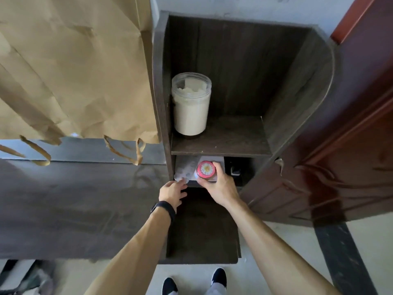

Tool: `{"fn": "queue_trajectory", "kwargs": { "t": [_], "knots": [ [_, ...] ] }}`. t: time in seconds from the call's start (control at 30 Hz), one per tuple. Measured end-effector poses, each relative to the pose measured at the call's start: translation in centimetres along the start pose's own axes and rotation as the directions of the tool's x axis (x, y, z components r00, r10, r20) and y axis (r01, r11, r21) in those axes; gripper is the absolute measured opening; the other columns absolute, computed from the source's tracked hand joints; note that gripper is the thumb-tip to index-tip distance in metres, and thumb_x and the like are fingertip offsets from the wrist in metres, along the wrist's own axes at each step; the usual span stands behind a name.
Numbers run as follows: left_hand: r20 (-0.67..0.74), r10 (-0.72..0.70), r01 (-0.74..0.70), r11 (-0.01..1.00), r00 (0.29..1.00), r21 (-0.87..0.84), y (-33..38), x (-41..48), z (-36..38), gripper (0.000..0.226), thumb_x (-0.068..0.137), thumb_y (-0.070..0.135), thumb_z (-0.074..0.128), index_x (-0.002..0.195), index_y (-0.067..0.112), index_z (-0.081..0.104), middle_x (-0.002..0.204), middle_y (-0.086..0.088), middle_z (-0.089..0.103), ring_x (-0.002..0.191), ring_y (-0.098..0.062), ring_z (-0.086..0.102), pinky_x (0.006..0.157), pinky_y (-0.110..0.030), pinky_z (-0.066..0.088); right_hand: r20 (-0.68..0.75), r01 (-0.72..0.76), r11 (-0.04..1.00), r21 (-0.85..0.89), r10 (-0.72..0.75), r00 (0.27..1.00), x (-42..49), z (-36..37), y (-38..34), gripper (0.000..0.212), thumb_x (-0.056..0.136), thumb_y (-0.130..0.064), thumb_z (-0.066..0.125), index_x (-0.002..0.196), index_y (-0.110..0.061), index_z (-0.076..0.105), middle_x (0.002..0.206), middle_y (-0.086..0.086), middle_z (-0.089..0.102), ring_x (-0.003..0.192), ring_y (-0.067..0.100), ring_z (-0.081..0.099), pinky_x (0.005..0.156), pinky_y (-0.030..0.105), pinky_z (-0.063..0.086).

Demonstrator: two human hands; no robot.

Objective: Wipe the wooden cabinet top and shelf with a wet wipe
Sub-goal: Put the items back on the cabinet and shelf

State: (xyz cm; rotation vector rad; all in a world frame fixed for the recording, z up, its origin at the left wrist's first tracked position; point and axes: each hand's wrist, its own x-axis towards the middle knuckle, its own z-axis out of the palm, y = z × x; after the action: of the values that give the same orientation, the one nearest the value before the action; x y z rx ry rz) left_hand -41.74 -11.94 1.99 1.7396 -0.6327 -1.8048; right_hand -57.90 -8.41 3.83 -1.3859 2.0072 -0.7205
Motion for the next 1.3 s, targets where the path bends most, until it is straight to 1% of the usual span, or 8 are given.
{"fn": "queue_trajectory", "kwargs": {
  "t": [0.13, 0.3, 0.53, 0.73, 0.93, 1.07, 1.2, 1.3],
  "knots": [
    [0.11, 0.064, -0.077, 0.99, 0.992, 0.121, -1.4, -1.3, -2.3, 0.008, 0.097, 0.028, 0.063, 0.096, 0.02, 0.062, 0.101, -0.002, 0.076, 0.088, -0.017, 0.07, 0.072, -0.032, 0.046, -0.13, -0.039, 0.985, 0.166, 0.061, 0.99, -4.7, 0.0, 2.2, 0.057, 0.074, -0.057, 0.077, 0.119, -0.043, 0.044, 0.101, -0.023, 0.062, 0.092, -0.005, 0.06, 0.076, 0.011, 0.045],
    [0.233, 0.003, -0.105, 0.899, 0.972, 0.424, -4.1, -1.0, -5.6, 0.014, 0.099, 0.026, 0.061, 0.096, 0.013, 0.063, 0.086, -0.001, 0.078, 0.065, -0.014, 0.065, 0.06, -0.026, 0.042, -0.12, -0.246, 0.913, 0.325, 0.298, 0.947, -12.5, 2.9, 8.2, 0.058, 0.069, -0.059, 0.081, 0.114, -0.053, 0.045, 0.101, -0.024, 0.067, 0.09, -0.006, 0.066, 0.074, 0.013, 0.053],
    [0.237, -0.171, -0.072, 0.647, 0.956, 0.759, -8.8, 4.9, -2.0, 0.007, 0.101, 0.016, 0.052, 0.098, 0.011, 0.055, 0.091, -0.008, 0.071, 0.054, -0.016, 0.059, 0.043, -0.021, 0.038, 0.049, -0.436, 0.877, 0.2, 0.436, 0.899, -15.4, 9.1, 14.5, 0.068, 0.075, -0.054, 0.078, 0.131, -0.029, 0.048, 0.103, -0.017, 0.067, 0.087, -0.003, 0.065, 0.075, 0.01, 0.049],
    [0.094, -0.213, 0.059, 0.616, 0.972, 0.786, -11.6, 11.2, 2.3, 0.017, 0.104, 0.026, 0.044, 0.106, 0.013, 0.055, 0.085, -0.001, 0.066, 0.05, -0.012, 0.064, 0.035, -0.019, 0.043, 0.057, -0.408, 0.909, 0.088, 0.405, 0.913, -11.4, 14.2, 18.0, 0.074, 0.077, -0.05, 0.079, 0.136, -0.023, 0.045, 0.117, -0.002, 0.068, 0.104, 0.017, 0.066, 0.088, 0.028, 0.054],
    [0.028, -0.224, 0.099, 0.537, 0.974, 0.838, -13.3, 15.0, 3.3, 0.035, 0.106, 0.026, 0.041, 0.124, 0.001, 0.057, 0.095, -0.008, 0.066, 0.069, -0.019, 0.063, 0.055, -0.03, 0.054, 0.114, -0.386, 0.92, 0.071, 0.377, 0.919, -10.9, 16.9, 20.6, 0.074, 0.073, -0.041, 0.084, 0.134, -0.022, 0.047, 0.117, 0.002, 0.068, 0.105, 0.02, 0.066, 0.089, 0.026, 0.053],
    [-0.006, -0.118, 0.051, 0.382, 0.993, 0.923, -13.3, 15.6, 3.3, 0.036, 0.105, 0.022, 0.042, 0.121, -0.006, 0.06, 0.112, -0.021, 0.07, 0.1, -0.034, 0.07, 0.087, -0.046, 0.059, 0.131, -0.386, 0.923, 0.005, 0.382, 0.915, -11.4, 17.1, 21.2, 0.072, 0.073, -0.038, 0.085, 0.134, -0.026, 0.048, 0.117, 0.002, 0.068, 0.105, 0.023, 0.064, 0.087, 0.028, 0.051],
    [-0.046, -0.08, 0.068, 0.298, 0.996, 0.952, -13.3, 15.3, 3.4, 0.035, 0.105, 0.025, 0.045, 0.124, -0.002, 0.056, 0.1, -0.017, 0.072, 0.088, -0.029, 0.074, 0.07, -0.038, 0.062, 0.097, -0.364, 0.931, -0.043, 0.366, 0.925, -11.4, 17.2, 20.7, 0.071, 0.072, -0.036, 0.086, 0.133, -0.022, 0.051, 0.119, 0.0, 0.067, 0.105, 0.023, 0.063, 0.089, 0.028, 0.049],
    [-0.042, -0.034, 0.049, 0.247, 0.999, 0.968, -13.3, 15.5, 3.2, 0.033, 0.105, 0.022, 0.045, 0.123, -0.003, 0.058, 0.107, -0.019, 0.072, 0.096, -0.031, 0.073, 0.085, -0.043, 0.06, 0.138, -0.404, 0.914, -0.045, 0.406, 0.903, -11.2, 17.1, 20.4, 0.078, 0.074, -0.033, 0.085, 0.14, -0.022, 0.046, 0.126, 0.003, 0.065, 0.114, 0.024, 0.061, 0.096, 0.03, 0.05]
  ]
}}
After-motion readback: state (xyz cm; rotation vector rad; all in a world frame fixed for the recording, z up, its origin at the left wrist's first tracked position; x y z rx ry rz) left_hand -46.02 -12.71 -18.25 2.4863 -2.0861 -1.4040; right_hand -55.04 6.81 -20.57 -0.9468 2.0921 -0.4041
